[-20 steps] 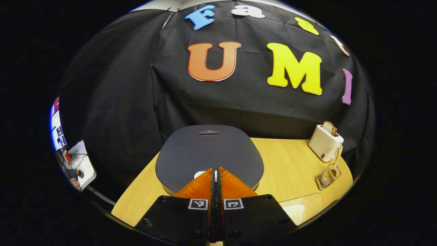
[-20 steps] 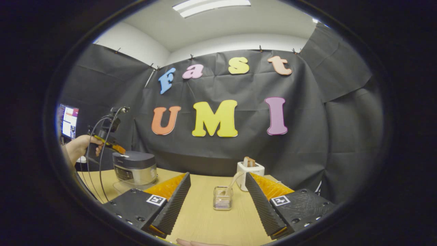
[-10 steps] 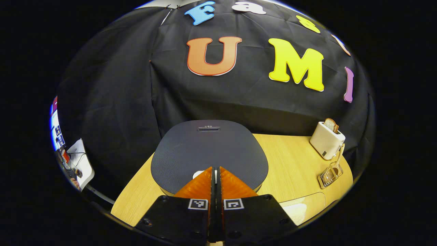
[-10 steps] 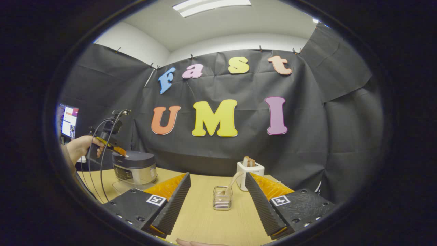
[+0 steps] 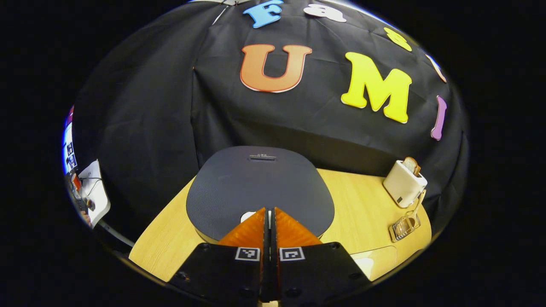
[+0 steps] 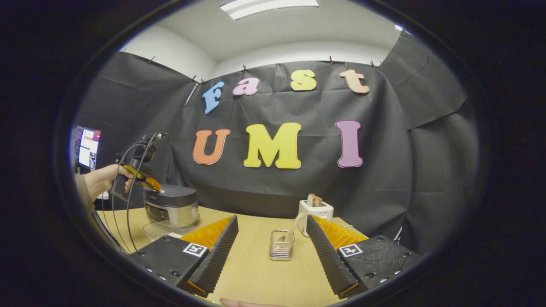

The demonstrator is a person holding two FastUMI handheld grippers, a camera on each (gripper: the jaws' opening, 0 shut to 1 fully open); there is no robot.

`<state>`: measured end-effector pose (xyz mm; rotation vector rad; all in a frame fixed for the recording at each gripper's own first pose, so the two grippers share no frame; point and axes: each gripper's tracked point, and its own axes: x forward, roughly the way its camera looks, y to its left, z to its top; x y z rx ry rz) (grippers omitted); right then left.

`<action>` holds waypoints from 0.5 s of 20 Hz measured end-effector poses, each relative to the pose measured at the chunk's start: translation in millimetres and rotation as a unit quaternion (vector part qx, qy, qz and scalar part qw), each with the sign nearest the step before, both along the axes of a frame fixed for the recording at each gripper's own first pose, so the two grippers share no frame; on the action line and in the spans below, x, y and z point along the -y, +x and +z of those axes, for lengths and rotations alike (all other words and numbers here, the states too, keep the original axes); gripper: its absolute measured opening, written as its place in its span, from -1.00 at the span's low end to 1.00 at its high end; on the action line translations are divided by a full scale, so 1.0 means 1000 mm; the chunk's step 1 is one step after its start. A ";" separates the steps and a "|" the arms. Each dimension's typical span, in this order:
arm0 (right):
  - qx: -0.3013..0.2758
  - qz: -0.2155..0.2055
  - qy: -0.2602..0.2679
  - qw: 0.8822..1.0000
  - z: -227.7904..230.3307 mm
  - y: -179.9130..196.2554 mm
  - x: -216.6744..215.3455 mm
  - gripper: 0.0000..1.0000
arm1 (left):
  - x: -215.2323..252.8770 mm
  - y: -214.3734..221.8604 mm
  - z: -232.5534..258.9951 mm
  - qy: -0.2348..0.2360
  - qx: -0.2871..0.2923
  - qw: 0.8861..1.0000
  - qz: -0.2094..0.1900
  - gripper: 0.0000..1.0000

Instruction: Close the left gripper, press the button to open the rice cooker; take a wooden spoon from the chopstick holder with the right hand, scoop a spoonful of rice and pour it into the rice cooker, then put the wooden spoon back into the chopstick holder.

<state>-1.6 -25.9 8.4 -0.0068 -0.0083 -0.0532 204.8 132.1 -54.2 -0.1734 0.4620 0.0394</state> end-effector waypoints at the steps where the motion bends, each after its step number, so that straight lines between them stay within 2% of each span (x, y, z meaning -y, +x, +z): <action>1: 0.000 -0.003 -0.001 1.000 0.001 0.000 0.001 0.91 | 0.000 -0.003 0.005 -0.001 0.008 1.000 0.003 -0.94; 4: -0.006 -0.006 0.002 1.000 -0.005 0.002 0.003 0.91 | -0.002 -0.002 0.040 0.019 0.078 0.997 0.020 -0.94; 7: -0.011 -0.009 0.012 1.000 -0.006 0.003 0.005 0.92 | -0.001 -0.008 0.091 0.029 0.175 0.984 0.026 -0.80; 9: -0.006 -0.014 0.014 1.000 -0.003 0.004 0.007 0.92 | 0.002 -0.026 0.091 0.038 0.171 0.984 0.030 -0.44; 10: -0.004 -0.017 0.014 1.000 -0.003 0.004 0.009 0.92 | 0.001 -0.034 0.087 0.049 0.168 0.984 0.033 -0.05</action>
